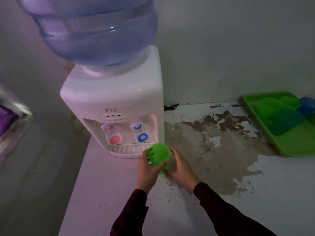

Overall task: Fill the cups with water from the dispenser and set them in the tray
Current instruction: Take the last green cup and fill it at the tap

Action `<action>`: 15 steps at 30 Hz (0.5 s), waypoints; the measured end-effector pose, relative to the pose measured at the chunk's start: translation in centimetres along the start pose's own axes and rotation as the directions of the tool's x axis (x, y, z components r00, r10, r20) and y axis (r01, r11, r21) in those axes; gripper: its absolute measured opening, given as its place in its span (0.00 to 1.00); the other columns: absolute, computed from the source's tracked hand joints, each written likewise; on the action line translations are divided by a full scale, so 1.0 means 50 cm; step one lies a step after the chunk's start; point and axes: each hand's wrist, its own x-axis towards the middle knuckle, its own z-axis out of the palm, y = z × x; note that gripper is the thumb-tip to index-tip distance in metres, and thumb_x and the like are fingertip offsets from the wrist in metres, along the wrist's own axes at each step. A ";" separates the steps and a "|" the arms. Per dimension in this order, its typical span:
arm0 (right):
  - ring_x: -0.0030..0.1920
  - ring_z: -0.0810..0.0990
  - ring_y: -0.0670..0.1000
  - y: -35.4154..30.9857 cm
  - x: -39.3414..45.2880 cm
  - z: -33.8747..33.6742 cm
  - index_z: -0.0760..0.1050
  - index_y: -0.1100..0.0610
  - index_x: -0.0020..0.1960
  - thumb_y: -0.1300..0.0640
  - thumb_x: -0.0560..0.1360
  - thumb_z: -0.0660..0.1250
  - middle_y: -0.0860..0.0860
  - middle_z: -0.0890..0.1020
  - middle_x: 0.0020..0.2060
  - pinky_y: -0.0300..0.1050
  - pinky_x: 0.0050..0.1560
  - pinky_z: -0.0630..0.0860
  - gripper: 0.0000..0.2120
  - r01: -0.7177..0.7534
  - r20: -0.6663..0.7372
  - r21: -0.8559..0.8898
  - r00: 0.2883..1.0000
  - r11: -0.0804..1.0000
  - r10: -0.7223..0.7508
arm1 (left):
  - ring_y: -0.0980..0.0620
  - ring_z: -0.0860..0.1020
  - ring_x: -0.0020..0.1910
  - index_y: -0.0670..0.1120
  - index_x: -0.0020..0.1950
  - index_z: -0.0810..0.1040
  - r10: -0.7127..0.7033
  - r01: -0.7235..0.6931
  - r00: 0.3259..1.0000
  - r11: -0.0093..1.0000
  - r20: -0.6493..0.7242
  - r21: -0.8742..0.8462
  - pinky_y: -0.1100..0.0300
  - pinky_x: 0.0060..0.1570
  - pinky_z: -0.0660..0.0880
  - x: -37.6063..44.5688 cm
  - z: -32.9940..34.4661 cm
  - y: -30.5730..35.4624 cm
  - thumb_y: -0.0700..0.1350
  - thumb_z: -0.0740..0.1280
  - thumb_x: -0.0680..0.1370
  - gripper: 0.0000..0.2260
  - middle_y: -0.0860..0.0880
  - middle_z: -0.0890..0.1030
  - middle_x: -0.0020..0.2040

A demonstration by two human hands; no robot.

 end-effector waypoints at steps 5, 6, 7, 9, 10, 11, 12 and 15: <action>0.58 0.78 0.38 0.021 -0.032 -0.044 0.67 0.30 0.61 0.50 0.64 0.79 0.35 0.78 0.57 0.33 0.55 0.76 0.33 -0.023 -0.123 0.121 0.992 0.992 0.038 | 0.64 0.76 0.54 0.55 0.62 0.69 0.091 -0.099 0.988 0.994 0.126 0.057 0.66 0.50 0.76 -0.020 0.079 0.033 0.48 0.78 0.65 0.29 0.57 0.77 0.56; 0.58 0.78 0.38 0.030 -0.038 -0.062 0.67 0.32 0.61 0.52 0.65 0.79 0.37 0.78 0.57 0.33 0.55 0.76 0.33 -0.027 -0.171 0.129 0.984 0.991 0.049 | 0.64 0.76 0.54 0.56 0.61 0.70 0.110 -0.121 0.983 0.990 0.145 0.066 0.65 0.51 0.76 -0.020 0.100 0.043 0.48 0.78 0.65 0.29 0.57 0.77 0.55; 0.57 0.77 0.37 0.037 -0.043 -0.078 0.68 0.34 0.61 0.53 0.65 0.79 0.38 0.79 0.56 0.31 0.54 0.75 0.32 -0.027 -0.215 0.119 0.975 0.993 0.053 | 0.65 0.76 0.53 0.58 0.59 0.69 0.129 -0.141 0.978 0.988 0.162 0.070 0.66 0.50 0.75 -0.020 0.117 0.052 0.49 0.79 0.64 0.28 0.57 0.77 0.54; 0.56 0.77 0.36 0.039 -0.051 -0.117 0.68 0.36 0.61 0.55 0.67 0.77 0.37 0.78 0.56 0.29 0.52 0.73 0.30 -0.029 -0.282 0.082 0.958 0.996 0.051 | 0.68 0.75 0.51 0.60 0.56 0.68 0.155 -0.172 0.966 0.983 0.206 0.069 0.72 0.46 0.73 -0.020 0.155 0.074 0.50 0.78 0.64 0.27 0.59 0.76 0.53; 0.56 0.77 0.36 0.039 -0.054 -0.140 0.68 0.36 0.61 0.55 0.68 0.77 0.37 0.78 0.56 0.29 0.52 0.73 0.29 -0.024 -0.306 0.076 0.951 0.997 0.047 | 0.69 0.75 0.51 0.59 0.58 0.69 0.167 -0.186 0.959 0.980 0.230 0.063 0.74 0.46 0.72 -0.019 0.175 0.086 0.51 0.78 0.64 0.27 0.60 0.76 0.53; 0.56 0.77 0.37 0.044 -0.061 -0.171 0.68 0.36 0.61 0.55 0.68 0.77 0.38 0.78 0.56 0.29 0.52 0.73 0.29 -0.021 -0.334 0.075 0.942 0.997 0.045 | 0.69 0.75 0.52 0.56 0.60 0.69 0.175 -0.194 0.950 0.980 0.260 0.052 0.75 0.46 0.72 -0.019 0.206 0.100 0.51 0.78 0.65 0.28 0.60 0.76 0.54; 0.56 0.78 0.38 0.048 -0.065 -0.200 0.68 0.37 0.61 0.56 0.68 0.77 0.38 0.79 0.56 0.30 0.51 0.74 0.29 -0.017 -0.360 0.075 0.932 0.997 0.043 | 0.68 0.75 0.53 0.54 0.63 0.69 0.177 -0.195 0.941 0.980 0.287 0.034 0.74 0.47 0.72 -0.018 0.231 0.111 0.50 0.78 0.65 0.30 0.59 0.77 0.55; 0.54 0.80 0.41 0.065 -0.086 -0.297 0.70 0.39 0.60 0.55 0.68 0.77 0.39 0.80 0.53 0.33 0.50 0.75 0.26 -0.023 -0.425 0.088 0.903 0.996 0.058 | 0.65 0.77 0.54 0.51 0.67 0.68 0.176 -0.188 0.909 0.982 0.378 -0.004 0.71 0.49 0.74 -0.015 0.322 0.155 0.48 0.78 0.66 0.33 0.56 0.78 0.58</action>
